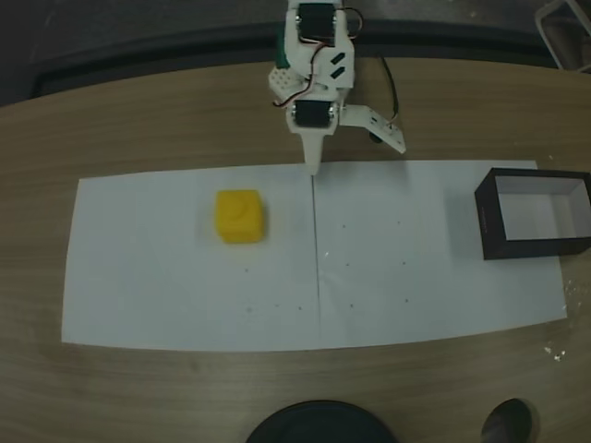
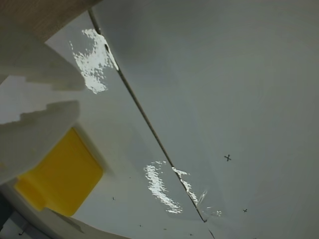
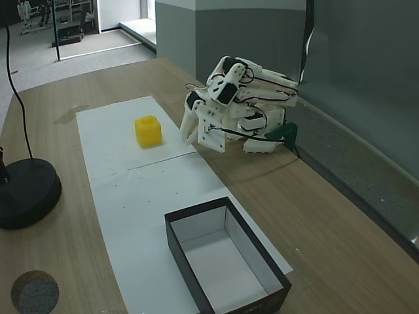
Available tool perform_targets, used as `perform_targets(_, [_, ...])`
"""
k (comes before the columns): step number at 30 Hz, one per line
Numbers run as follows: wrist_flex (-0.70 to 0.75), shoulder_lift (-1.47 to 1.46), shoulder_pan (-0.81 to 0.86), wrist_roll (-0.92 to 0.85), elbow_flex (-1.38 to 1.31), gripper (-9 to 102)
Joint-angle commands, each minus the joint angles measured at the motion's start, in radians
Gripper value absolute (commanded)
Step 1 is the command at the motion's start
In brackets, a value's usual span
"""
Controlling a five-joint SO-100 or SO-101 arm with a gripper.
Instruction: Grab a yellow square and put it in the box.
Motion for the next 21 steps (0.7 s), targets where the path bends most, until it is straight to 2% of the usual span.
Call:
perform_targets(1, [0.015,0.025,-0.041,0.002,-0.055,0])
perform_targets(21, [0.011,0.025,-0.049,0.003,-0.054,0])
